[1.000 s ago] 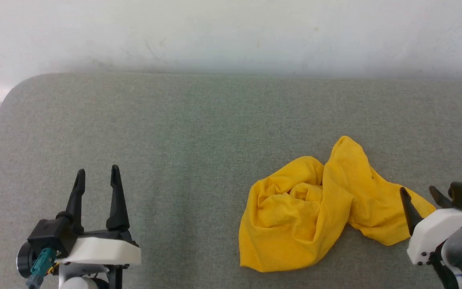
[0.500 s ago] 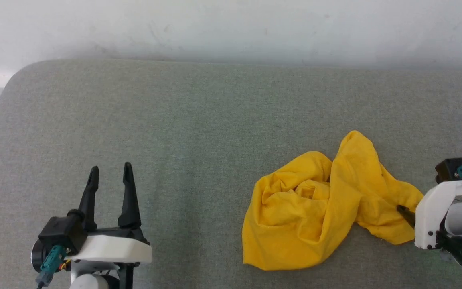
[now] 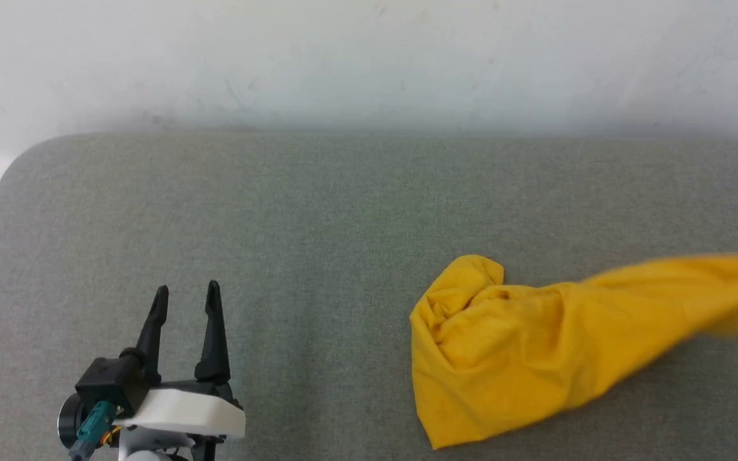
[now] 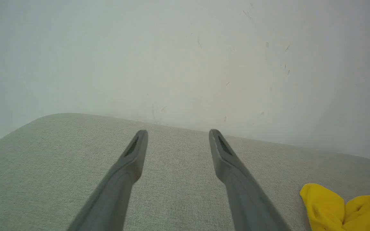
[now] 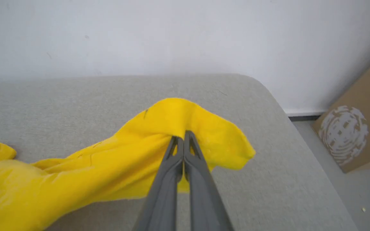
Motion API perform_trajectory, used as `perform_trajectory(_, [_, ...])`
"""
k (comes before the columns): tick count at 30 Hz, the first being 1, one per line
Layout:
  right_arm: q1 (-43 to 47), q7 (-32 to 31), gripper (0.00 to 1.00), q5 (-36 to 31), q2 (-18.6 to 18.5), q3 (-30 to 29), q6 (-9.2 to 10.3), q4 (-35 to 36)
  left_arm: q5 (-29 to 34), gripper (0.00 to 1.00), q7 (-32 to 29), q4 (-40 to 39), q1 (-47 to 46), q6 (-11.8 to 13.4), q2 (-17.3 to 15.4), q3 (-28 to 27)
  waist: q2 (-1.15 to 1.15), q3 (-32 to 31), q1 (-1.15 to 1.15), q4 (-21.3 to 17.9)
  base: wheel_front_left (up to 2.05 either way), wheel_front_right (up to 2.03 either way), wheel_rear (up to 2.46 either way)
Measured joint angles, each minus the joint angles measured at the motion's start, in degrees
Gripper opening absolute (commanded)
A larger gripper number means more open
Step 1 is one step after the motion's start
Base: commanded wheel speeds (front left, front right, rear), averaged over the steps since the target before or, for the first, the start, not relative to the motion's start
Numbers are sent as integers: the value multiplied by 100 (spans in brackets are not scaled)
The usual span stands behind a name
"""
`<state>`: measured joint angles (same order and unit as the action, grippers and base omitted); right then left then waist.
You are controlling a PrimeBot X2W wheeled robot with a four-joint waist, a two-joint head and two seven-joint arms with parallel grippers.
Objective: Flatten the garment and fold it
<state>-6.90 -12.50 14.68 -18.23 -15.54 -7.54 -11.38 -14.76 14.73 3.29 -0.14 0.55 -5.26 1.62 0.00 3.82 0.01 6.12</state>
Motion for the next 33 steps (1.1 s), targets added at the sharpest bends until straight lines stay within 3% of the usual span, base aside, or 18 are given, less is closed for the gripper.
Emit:
perform_trajectory(6, [1520, -595, 0, -485, 1045, -1527, 0, 579, 26, 100, 0, 90, 68, -51, -5, -5, 0, -203, -1, -61, 0, 0, 0])
perform_trajectory(9, [2042, -991, 0, -698, 1370, -2038, 0, 677, 26, 100, 0, 138, 130, -52, -26, -26, 0, -246, -2, -75, 0, 0, 0])
perform_trajectory(10, [2136, -1087, 11, -727, 1427, -2119, 1, 708, 26, 100, 0, 143, 134, -51, -36, -40, 0, -242, -2, -85, 0, 0, 0])
perform_trajectory(11, [2185, -1121, 30, -734, 1460, -2134, 1, 755, 26, 100, 0, 144, 134, -49, -46, -57, 0, -234, -2, -102, 0, 0, 0])
perform_trajectory(12, [2189, -1098, 80, -712, 1488, -2120, 1, 829, 26, 100, 0, 147, 135, -48, -51, -70, 0, -225, -1, -120, 0, 0, 0])
perform_trajectory(13, [2160, -989, 100, -676, 1508, -2105, 0, 914, 26, 100, 0, 147, 137, -45, -55, -80, 0, -214, -1, -141, 0, 0, 0])
perform_trajectory(23, [1556, 675, 100, -468, 1518, -1279, 0, 1662, 23, 100, -8, 156, 163, -4, -85, -89, 0, -231, -1, -247, 0, 0, 0])
perform_trajectory(33, [1424, 1283, 100, -734, 1521, 579, 0, 1872, 5, 100, -104, 221, 231, 10, -127, -51, 0, -264, 0, -256, 0, 0, 0])
